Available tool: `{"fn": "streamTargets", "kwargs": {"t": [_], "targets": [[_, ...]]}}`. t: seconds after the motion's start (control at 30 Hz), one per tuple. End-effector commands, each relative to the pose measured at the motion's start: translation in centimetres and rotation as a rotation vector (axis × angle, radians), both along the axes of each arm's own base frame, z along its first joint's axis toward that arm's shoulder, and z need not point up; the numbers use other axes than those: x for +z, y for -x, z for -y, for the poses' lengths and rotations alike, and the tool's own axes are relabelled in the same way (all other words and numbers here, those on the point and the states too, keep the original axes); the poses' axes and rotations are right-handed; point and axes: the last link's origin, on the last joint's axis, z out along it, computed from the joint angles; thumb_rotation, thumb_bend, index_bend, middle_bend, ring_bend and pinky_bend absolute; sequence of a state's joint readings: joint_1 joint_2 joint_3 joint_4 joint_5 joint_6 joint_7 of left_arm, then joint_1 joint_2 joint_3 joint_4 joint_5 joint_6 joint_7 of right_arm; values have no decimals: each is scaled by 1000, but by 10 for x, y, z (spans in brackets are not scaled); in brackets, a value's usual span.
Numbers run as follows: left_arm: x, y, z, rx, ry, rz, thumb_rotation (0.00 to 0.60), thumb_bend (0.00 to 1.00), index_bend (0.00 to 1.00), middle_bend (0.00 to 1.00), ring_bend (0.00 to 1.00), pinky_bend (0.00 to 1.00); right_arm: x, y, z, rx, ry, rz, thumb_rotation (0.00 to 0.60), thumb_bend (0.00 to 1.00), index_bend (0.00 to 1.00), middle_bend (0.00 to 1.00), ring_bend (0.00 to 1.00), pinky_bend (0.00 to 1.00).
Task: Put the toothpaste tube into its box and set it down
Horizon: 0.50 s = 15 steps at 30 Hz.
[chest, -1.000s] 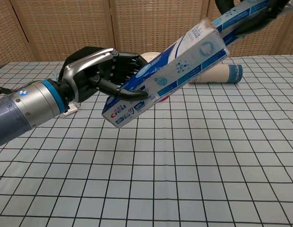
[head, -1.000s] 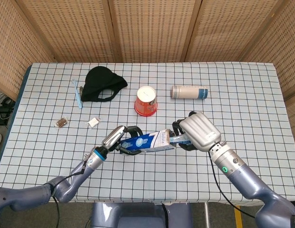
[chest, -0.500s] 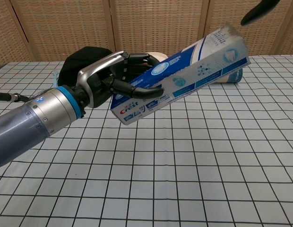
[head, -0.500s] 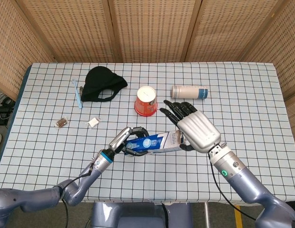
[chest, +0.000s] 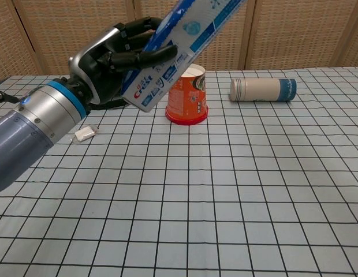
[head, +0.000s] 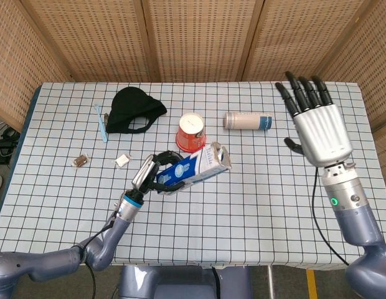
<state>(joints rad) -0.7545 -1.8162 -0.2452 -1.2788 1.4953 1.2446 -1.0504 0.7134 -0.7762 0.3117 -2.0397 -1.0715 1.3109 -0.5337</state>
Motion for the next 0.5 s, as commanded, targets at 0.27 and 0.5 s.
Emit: {"fn": "streamTargets", "kwargs": {"t": [0.27,0.5], "targets": [[18,15,-7,-6,-40,-51,600,192,621,500,504,517,-2,83,11,-256,-102,132,600,84,0,0,115,108],[24,43,-10,-48,-78,-243,600,188,617,500,504,517,-18,125,2,-331,-178,166,600,85,0,0,115,85]]}}
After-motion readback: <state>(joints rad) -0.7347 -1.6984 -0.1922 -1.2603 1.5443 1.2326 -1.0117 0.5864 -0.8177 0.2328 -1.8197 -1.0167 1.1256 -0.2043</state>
